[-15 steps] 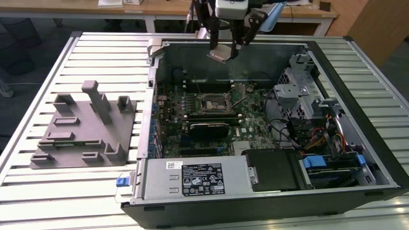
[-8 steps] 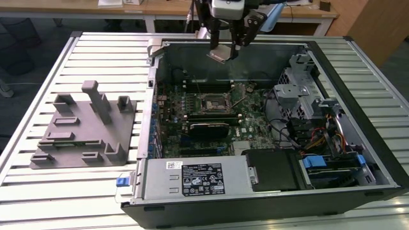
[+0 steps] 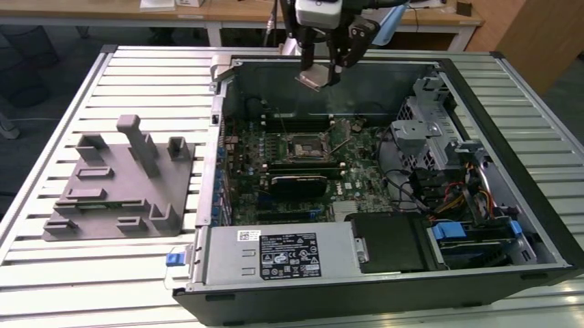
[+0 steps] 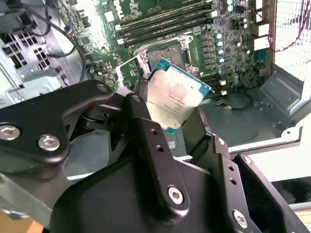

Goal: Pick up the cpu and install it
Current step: 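Place the cpu into insertion slot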

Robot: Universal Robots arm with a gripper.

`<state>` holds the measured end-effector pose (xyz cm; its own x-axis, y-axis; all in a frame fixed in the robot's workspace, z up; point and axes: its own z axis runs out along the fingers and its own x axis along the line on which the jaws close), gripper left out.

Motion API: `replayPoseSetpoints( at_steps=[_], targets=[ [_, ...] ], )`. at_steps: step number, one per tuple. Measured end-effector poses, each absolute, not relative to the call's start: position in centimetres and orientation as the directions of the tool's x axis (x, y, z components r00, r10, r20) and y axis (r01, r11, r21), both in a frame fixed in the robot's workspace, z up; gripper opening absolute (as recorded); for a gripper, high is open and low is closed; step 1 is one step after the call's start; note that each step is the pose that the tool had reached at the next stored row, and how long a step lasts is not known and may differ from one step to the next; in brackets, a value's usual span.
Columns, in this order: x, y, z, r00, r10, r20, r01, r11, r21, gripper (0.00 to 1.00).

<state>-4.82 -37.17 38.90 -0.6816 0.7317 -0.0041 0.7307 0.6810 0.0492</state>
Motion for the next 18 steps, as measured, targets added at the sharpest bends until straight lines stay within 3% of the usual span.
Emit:
replayPoseSetpoints(
  at_steps=[18],
  targets=[
    [-4.82, -37.16, 38.48, -0.417, 0.909, -0.004, 0.908, 0.417, 0.049, 0.53]
  ],
)
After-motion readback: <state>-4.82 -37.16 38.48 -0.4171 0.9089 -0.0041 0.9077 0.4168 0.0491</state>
